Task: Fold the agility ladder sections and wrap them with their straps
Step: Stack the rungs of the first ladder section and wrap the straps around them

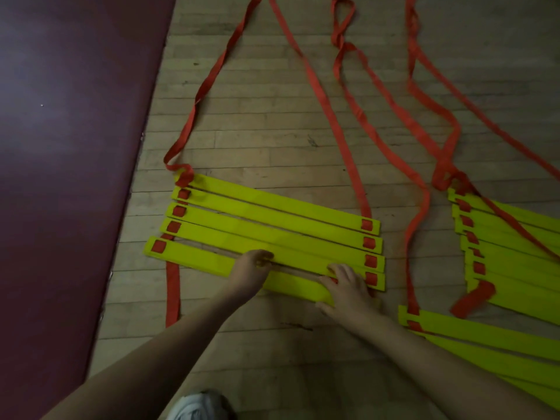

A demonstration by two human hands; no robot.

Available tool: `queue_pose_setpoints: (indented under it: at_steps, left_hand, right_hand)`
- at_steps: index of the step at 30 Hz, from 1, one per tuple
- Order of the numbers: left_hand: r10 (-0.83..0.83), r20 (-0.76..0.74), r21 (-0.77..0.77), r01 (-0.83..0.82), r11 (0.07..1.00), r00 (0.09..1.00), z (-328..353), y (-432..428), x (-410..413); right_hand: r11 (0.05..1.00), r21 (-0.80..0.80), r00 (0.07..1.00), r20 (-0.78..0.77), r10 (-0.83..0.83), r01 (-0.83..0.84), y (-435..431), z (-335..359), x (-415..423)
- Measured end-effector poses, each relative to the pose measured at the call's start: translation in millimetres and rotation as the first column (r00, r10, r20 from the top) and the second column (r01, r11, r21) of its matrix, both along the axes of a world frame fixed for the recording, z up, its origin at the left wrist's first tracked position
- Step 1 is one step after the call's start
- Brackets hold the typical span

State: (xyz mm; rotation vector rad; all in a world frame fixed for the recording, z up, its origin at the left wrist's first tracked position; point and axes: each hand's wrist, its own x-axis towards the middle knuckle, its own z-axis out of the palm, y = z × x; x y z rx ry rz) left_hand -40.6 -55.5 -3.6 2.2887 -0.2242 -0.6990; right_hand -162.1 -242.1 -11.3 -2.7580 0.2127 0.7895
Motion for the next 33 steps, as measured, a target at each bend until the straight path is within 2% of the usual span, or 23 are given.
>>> queue_pose_setpoints:
  at_steps: [3,6,8,10,12,17,21,25,30,33]
  left_hand:
    - [0.099,0.043,0.041,-0.100,0.994,0.994,-5,12,-13]
    - [0.391,0.063,0.075,-0.395,0.916,0.918,-11,22,-19]
    - [0.636,-0.061,0.105,-0.629,0.771,0.769,-17,24,-18]
    - [0.782,-0.271,0.077,-0.797,0.599,0.562,-23,24,-16]
    - [0.790,-0.452,0.002,-0.885,0.465,0.414,-24,19,-13]
    - [0.701,-0.640,-0.077,-0.934,0.348,0.314,-20,2,-9]
    - [0.652,-0.706,-0.077,-0.944,0.319,0.278,-19,0,-5]
    - [0.635,-0.733,-0.080,-0.958,0.276,0.244,-17,1,-2]
    - [0.613,-0.761,-0.053,-0.962,0.270,0.214,-8,-5,3]
    - [0.612,-0.754,-0.057,-0.952,0.302,0.239,-6,-6,10]
  right_hand:
    - [0.998,-0.042,0.994,0.091,0.056,-0.053,14,-1,12]
    - [0.999,-0.011,0.996,0.067,0.054,-0.053,16,-4,22]
    - [0.998,-0.011,0.996,0.063,0.067,-0.066,14,-2,25]
    - [0.996,-0.037,0.994,0.069,0.080,-0.078,13,-1,27]
    - [0.995,-0.051,0.994,0.075,0.084,-0.081,13,1,29]
    - [0.996,-0.010,0.986,0.143,0.088,-0.088,13,1,29]
    - [0.984,0.173,0.972,0.233,0.001,-0.042,8,-4,27]
    - [0.918,0.397,0.950,0.291,-0.113,-0.013,4,-7,23]
    - [0.876,0.482,0.936,0.316,-0.156,-0.017,7,-6,18]
    - [0.856,0.517,0.937,0.308,-0.164,-0.020,7,-5,17]
